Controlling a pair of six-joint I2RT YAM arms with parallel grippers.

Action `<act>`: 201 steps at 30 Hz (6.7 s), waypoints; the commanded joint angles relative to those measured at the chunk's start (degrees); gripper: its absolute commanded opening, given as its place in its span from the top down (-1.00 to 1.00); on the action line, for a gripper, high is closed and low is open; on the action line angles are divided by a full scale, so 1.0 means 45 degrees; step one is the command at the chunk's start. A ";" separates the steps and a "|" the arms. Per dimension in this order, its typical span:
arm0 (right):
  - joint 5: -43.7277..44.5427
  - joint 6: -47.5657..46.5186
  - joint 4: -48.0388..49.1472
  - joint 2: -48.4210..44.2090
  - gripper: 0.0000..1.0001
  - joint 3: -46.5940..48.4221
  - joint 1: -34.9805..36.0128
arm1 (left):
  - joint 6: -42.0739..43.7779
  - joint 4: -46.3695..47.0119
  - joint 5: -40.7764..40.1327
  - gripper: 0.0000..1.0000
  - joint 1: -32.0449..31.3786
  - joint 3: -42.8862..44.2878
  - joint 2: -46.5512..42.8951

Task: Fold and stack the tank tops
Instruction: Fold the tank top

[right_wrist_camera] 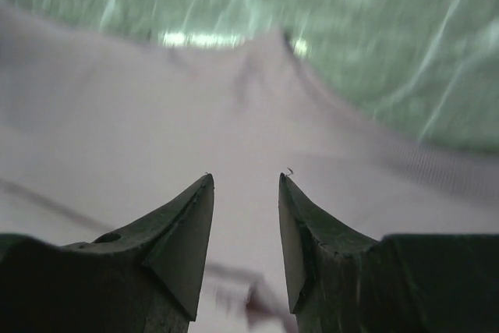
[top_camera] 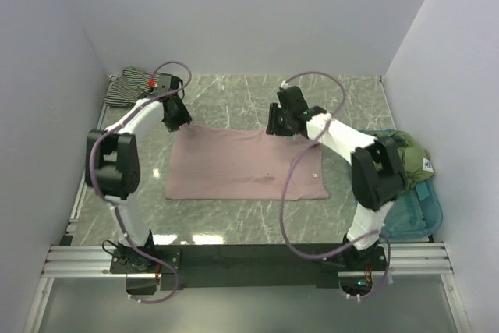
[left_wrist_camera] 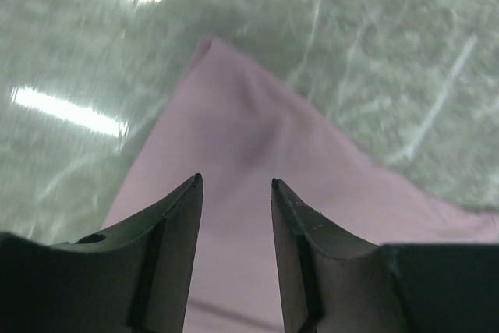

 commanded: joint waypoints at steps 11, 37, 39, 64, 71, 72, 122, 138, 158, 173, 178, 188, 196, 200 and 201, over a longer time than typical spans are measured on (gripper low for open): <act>0.0602 -0.1875 -0.0650 0.4556 0.09 0.4689 -0.0580 | 0.1986 -0.1458 -0.0789 0.02 0.0377 0.4467 0.3278; 0.0309 -0.2070 -0.0553 0.6159 0.02 0.6039 -0.0638 | 0.2845 -0.1555 -0.0383 0.03 0.0729 0.4778 0.4411; 0.0309 -0.2090 -0.0631 0.6256 0.03 0.6097 -0.0639 | 0.2865 -0.1458 -0.0168 0.04 0.0748 0.4857 0.4548; 0.0308 -0.1836 -0.0534 0.5671 0.70 0.5960 -0.0912 | 0.2708 -0.0832 0.0301 0.31 0.1061 0.4876 0.4724; -0.0043 -0.1758 -0.0436 0.5573 0.76 0.6176 -0.0912 | 0.2728 -0.0325 0.0516 0.47 0.1081 0.4701 0.4432; -0.0043 -0.1719 -0.0436 0.5496 0.77 0.6195 -0.0912 | 0.2747 -0.0266 0.0536 0.51 0.1080 0.4700 0.4412; -0.0023 -0.2090 -0.0924 0.5885 0.16 0.5667 -0.0502 | 0.3021 -0.0988 0.0517 0.45 0.1080 0.4759 0.4880; -0.0024 -0.1875 -0.1120 0.6354 0.47 0.6117 -0.0424 | 0.2729 -0.0891 0.0887 0.99 0.1080 0.4799 0.5096; 0.1343 -0.1114 0.2903 0.2859 0.73 0.1939 -0.0209 | -0.0162 0.2956 0.0263 0.99 0.1080 0.0855 0.1346; 0.2905 -0.0410 0.3763 0.0166 0.78 -0.1303 0.0513 | -0.2584 0.3679 -0.1104 0.99 0.0905 -0.3833 -0.2148; 0.3297 -0.0137 0.3900 -0.0676 0.78 -0.2513 0.0865 | -0.2974 0.3310 -0.1534 0.99 0.0807 -0.4517 -0.2697; 0.3667 0.0312 0.4309 -0.1399 0.79 -0.3980 0.1490 | -0.3307 0.3133 -0.1671 0.99 0.0748 -0.5670 -0.3986; 0.3961 0.0547 0.4915 -0.1615 0.70 -0.4722 0.1686 | -0.3502 0.3503 -0.1358 0.99 0.0748 -0.6646 -0.4670; 0.3766 0.0586 0.5053 -0.1440 0.39 -0.4606 0.1666 | -0.3386 0.3621 -0.1183 0.99 0.0748 -0.6667 -0.4632; 0.3688 0.0605 0.5072 -0.1400 0.27 -0.4509 0.1647 | -0.3346 0.3602 -0.1163 0.99 0.0748 -0.6609 -0.4612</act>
